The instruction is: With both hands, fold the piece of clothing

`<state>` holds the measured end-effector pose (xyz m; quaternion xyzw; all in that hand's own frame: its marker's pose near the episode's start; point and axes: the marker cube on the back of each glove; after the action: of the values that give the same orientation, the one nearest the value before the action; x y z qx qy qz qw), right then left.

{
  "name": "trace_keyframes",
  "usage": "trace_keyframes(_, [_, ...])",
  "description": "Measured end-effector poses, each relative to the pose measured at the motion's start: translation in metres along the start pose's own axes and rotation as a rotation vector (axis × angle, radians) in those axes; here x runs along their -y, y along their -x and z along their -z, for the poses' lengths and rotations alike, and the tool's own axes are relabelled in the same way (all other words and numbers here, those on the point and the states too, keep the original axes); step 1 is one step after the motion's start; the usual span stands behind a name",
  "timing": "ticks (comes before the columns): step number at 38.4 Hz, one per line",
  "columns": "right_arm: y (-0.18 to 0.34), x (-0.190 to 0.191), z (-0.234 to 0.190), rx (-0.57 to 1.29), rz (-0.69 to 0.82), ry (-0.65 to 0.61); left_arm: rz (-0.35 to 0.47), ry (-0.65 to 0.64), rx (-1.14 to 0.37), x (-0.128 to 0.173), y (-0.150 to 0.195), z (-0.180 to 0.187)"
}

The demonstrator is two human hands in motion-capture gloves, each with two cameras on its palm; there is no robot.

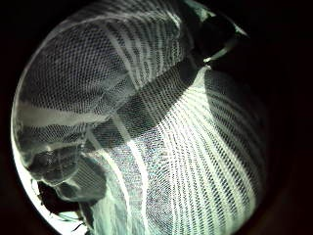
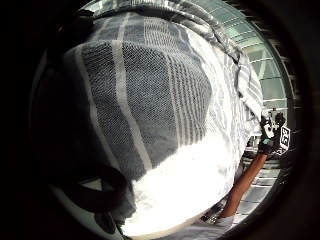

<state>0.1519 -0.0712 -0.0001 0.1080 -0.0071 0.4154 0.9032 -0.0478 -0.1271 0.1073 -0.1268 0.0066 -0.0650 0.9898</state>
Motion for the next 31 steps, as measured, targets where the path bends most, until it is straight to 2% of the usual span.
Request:
trace_keyframes(3, [0.031,-0.015,0.018,0.159,0.083,0.084,0.003,-0.037,0.003,0.004,0.000,0.003])
trace_keyframes(8, [0.091,-0.029,0.048,0.522,0.242,0.171,-0.023,0.037,-0.042,-0.001,0.000,0.009])
trace_keyframes(11, [0.129,-0.045,0.061,0.659,0.314,0.272,-0.011,-0.016,-0.131,0.000,0.004,0.033])
trace_keyframes(14, [0.178,-0.066,0.064,0.739,0.427,0.297,-0.018,-0.130,-0.266,0.015,0.016,0.056])
trace_keyframes(17, [0.220,-0.100,0.073,0.759,0.548,0.306,0.007,-0.285,-0.299,0.027,0.039,0.083])
trace_keyframes(20, [0.257,-0.139,0.065,0.747,0.660,0.364,0.056,-0.374,-0.277,0.009,0.060,0.118])
trace_keyframes(27, [0.299,-0.218,0.032,0.578,0.804,0.485,0.095,-0.409,-0.292,-0.029,0.086,0.147])
trace_keyframes(31, [0.297,-0.267,0.026,0.427,0.865,0.677,0.122,-0.399,-0.271,-0.038,0.101,0.144])
